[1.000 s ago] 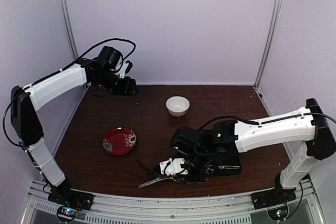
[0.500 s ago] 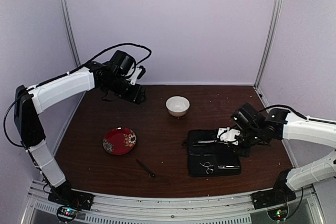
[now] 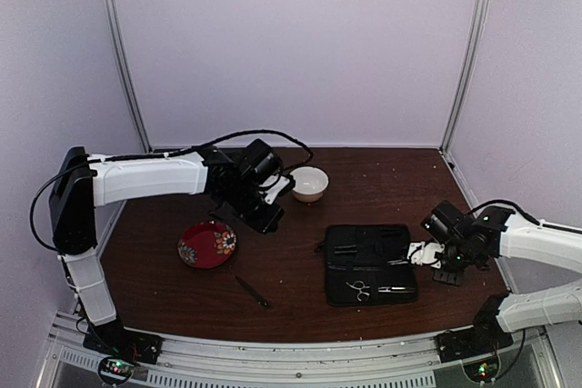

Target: Sort the hair-cutting tools

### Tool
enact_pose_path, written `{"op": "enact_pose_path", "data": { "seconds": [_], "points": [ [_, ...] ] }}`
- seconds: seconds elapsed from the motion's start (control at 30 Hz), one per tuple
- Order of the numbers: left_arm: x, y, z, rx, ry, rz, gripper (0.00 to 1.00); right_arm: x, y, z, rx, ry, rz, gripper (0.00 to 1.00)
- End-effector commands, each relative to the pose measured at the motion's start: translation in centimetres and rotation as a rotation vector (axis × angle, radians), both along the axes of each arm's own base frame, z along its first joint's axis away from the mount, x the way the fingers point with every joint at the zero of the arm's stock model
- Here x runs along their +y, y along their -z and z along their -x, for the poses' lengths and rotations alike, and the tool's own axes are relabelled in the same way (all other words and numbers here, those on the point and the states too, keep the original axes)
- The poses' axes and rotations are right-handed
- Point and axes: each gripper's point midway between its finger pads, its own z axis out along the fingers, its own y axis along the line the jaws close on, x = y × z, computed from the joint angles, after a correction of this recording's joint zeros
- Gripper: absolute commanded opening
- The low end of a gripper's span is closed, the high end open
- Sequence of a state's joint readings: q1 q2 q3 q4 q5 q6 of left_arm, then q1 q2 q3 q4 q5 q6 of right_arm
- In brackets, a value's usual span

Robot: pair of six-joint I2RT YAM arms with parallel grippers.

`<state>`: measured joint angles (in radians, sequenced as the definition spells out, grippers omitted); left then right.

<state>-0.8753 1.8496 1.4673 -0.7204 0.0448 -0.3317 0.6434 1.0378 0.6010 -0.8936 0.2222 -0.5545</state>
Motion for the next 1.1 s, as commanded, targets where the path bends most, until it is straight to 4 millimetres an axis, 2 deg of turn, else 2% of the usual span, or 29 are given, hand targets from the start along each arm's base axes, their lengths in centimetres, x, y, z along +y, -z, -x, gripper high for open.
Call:
{"op": "enact_pose_path", "data": {
  "seconds": [0.0,0.2,0.37,0.53,0.7,1.07],
  "points": [
    [-3.1,0.2,2.8,0.05,0.088,0.077,0.0,-0.2,0.0,0.1,0.026,-0.021,0.022,0.0],
    [-4.8,1.9,5.6,0.134,0.128,0.113,0.0,0.1,-1.7,-0.1,-0.027,-0.015,-0.023,0.0],
    [-5.6,2.6,7.1,0.178,0.144,0.123,0.0,0.1,-3.0,-0.2,-0.059,-0.029,-0.04,0.0],
    [-6.3,3.4,8.0,0.218,0.165,0.126,0.0,1.1,-2.1,1.2,0.035,-0.106,-0.07,0.0],
    [-6.7,4.0,8.5,0.248,0.168,0.132,0.0,1.3,-1.6,1.6,0.097,-0.137,-0.047,0.0],
    [-8.0,6.2,9.3,0.321,0.19,0.135,0.0,3.2,-1.3,0.8,0.122,-0.154,-0.087,0.0]
  ]
}}
